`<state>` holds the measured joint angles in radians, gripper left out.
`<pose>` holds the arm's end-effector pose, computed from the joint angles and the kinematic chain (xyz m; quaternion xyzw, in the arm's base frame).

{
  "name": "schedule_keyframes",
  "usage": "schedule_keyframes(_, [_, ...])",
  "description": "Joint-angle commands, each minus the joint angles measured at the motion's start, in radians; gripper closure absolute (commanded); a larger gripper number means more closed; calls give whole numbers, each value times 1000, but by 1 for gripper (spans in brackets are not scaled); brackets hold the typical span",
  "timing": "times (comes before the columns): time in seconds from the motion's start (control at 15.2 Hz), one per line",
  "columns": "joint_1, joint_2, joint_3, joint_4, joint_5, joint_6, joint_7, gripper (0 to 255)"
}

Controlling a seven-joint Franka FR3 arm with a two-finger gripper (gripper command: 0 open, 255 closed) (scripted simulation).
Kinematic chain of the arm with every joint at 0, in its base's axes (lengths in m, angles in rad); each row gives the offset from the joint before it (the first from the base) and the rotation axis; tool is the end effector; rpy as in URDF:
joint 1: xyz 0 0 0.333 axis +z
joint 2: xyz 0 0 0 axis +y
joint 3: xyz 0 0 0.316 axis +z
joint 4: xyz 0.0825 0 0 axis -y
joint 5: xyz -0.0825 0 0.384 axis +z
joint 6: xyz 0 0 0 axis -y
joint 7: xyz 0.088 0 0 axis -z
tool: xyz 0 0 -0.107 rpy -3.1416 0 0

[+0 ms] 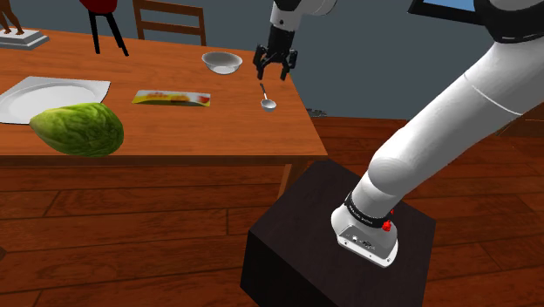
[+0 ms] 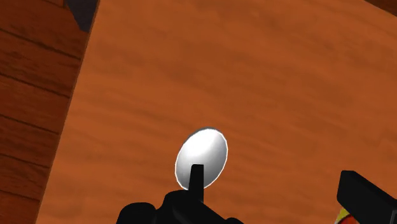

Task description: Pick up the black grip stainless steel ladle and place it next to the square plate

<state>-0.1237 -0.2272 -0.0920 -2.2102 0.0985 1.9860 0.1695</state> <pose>0.4724 -0.0991 0.4744 -0.9763 0.2094 -0.0020 0.0554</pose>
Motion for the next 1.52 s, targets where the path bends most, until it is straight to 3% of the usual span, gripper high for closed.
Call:
schedule_keyframes(0.0, [-12, 61, -11, 23, 6, 41, 22, 0])
schedule_keyframes(0.73, [-80, 413, -77, 229, 79, 190, 112, 0])
schedule_keyframes(1.45, [-80, 475, -69, 199, 102, 280, 100, 0])
